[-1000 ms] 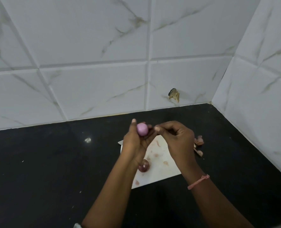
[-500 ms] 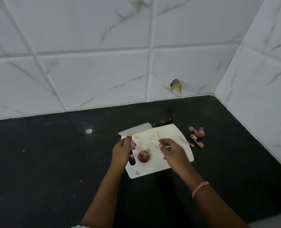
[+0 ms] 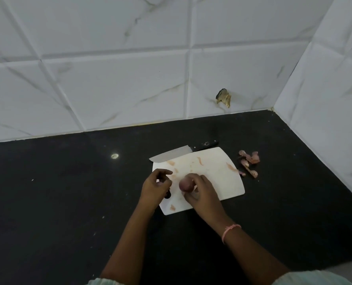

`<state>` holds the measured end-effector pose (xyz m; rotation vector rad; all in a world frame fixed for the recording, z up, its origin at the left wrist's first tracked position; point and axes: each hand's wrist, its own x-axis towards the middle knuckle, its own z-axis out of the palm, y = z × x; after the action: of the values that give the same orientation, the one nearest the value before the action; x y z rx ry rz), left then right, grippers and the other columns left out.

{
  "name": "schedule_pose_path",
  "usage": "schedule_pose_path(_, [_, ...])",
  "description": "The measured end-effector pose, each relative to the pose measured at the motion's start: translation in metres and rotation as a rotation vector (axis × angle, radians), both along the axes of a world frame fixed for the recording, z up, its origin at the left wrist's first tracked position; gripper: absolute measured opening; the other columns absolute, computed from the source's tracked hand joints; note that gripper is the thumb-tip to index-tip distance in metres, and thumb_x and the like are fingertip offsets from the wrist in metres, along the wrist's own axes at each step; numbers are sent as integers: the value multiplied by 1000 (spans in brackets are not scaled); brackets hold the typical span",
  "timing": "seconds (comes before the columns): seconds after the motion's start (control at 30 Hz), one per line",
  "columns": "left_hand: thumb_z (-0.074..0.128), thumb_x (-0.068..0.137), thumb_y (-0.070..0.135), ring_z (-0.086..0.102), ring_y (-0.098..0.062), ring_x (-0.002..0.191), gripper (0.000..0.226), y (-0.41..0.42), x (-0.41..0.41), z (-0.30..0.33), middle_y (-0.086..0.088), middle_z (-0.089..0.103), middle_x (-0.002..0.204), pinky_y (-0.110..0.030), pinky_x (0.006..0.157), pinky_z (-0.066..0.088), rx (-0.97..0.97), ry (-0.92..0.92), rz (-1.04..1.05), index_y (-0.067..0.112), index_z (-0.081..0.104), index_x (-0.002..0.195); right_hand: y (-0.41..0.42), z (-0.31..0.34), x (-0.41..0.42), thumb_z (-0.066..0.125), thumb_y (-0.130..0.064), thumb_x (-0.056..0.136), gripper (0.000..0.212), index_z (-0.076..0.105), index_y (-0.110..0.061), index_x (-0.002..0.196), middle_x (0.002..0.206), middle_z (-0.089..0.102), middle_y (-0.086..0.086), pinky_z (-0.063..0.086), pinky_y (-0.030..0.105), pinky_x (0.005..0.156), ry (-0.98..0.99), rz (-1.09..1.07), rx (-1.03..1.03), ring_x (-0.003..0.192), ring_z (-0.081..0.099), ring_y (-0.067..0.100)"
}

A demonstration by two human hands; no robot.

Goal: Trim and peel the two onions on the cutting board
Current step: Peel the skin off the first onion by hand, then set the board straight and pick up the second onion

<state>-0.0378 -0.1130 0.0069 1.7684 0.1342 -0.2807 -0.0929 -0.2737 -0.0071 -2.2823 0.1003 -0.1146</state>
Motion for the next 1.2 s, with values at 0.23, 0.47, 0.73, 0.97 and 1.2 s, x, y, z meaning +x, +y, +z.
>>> schedule_pose_path(0.23, [70,93,29,67,-17,62,26,-26,-4,-2,-2,70,103,-27,54,54,-90,-113,-124,30,64,118,7,14,10,70,-19,88,61,41,-29,140,132,54,-10,49,25,98,-66,-27,87,116,53,5])
schedule_pose_path(0.47, [57,101,30,65,-9,74,25,-30,0,-19,-8,65,108,-25,65,55,-275,-250,368,22,54,124,27,1,-15,51,-20,99,50,30,-35,142,142,48,-15,36,9,104,42,170,201,126,42,-10])
schedule_pose_path(0.73, [59,91,50,69,-29,82,38,-27,-2,-33,-15,67,105,-42,73,59,-230,-296,416,32,54,124,-7,-16,1,48,-24,101,56,23,-28,151,153,30,-16,22,10,109,87,125,149,134,29,-6])
schedule_pose_path(0.97, [59,100,27,68,-13,74,28,-30,0,-41,-4,67,95,-25,69,56,-216,-328,419,25,54,128,-79,-20,23,47,-12,98,54,28,-12,149,152,36,9,30,31,112,-36,-445,170,139,37,23])
schedule_pose_path(1.2, [57,100,30,68,-11,76,26,-30,1,-44,-6,68,104,-33,73,58,-143,-351,435,32,53,125,10,1,24,39,-6,102,58,18,-30,151,146,36,-23,30,5,104,64,200,405,130,33,-18])
